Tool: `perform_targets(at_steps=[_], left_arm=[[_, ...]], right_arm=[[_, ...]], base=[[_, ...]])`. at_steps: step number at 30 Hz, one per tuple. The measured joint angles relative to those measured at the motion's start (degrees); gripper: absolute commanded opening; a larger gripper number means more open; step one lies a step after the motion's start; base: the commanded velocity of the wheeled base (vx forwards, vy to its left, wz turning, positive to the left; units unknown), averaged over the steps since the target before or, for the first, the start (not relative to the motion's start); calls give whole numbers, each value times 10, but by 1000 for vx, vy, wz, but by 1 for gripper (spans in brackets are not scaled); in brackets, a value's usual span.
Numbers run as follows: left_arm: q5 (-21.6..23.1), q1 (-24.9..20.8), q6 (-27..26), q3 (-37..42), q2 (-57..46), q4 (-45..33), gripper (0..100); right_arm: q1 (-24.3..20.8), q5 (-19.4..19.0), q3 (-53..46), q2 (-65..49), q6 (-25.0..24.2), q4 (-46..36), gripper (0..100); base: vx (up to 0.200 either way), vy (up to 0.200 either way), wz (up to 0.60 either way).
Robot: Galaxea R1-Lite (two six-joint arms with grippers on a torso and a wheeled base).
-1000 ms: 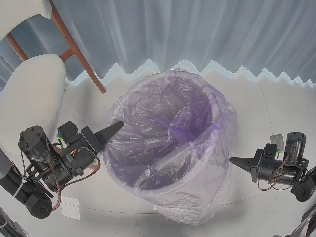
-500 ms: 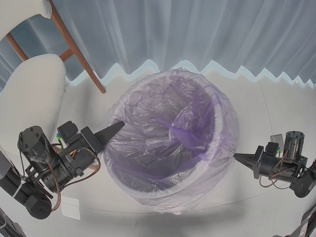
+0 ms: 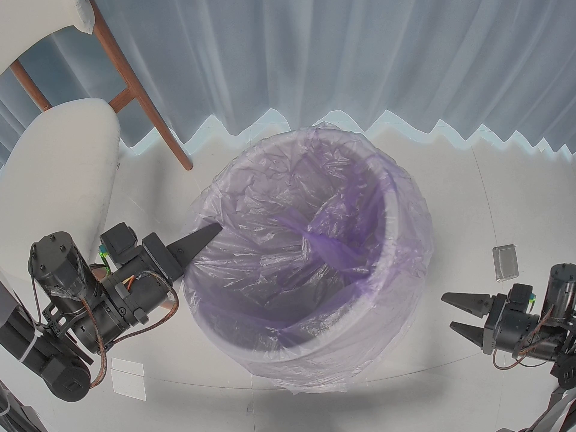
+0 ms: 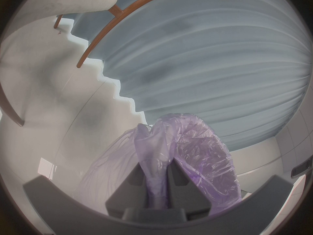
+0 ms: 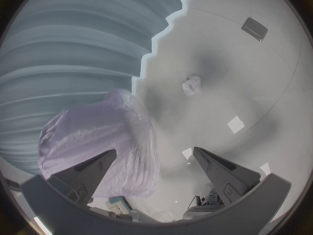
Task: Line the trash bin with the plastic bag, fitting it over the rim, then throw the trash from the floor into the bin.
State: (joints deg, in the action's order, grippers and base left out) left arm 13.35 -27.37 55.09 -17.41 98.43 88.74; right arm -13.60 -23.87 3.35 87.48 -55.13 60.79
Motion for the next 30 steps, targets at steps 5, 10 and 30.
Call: perform_targets(at_steps=[5,10,30], left_arm=[[-57,-3,1,1,4,0,0],[-145,-15,1,1,20,-1,0],[-336,-117,45,2,64,-1,0]], right_arm=[[-16,2,-20,-69,45,-41,100],[-32,3,-23,-109,133,-57,100],[-64,-4,20,36,556,139,100]], base=[[0,0,0],[0,0,0],[0,0,0]])
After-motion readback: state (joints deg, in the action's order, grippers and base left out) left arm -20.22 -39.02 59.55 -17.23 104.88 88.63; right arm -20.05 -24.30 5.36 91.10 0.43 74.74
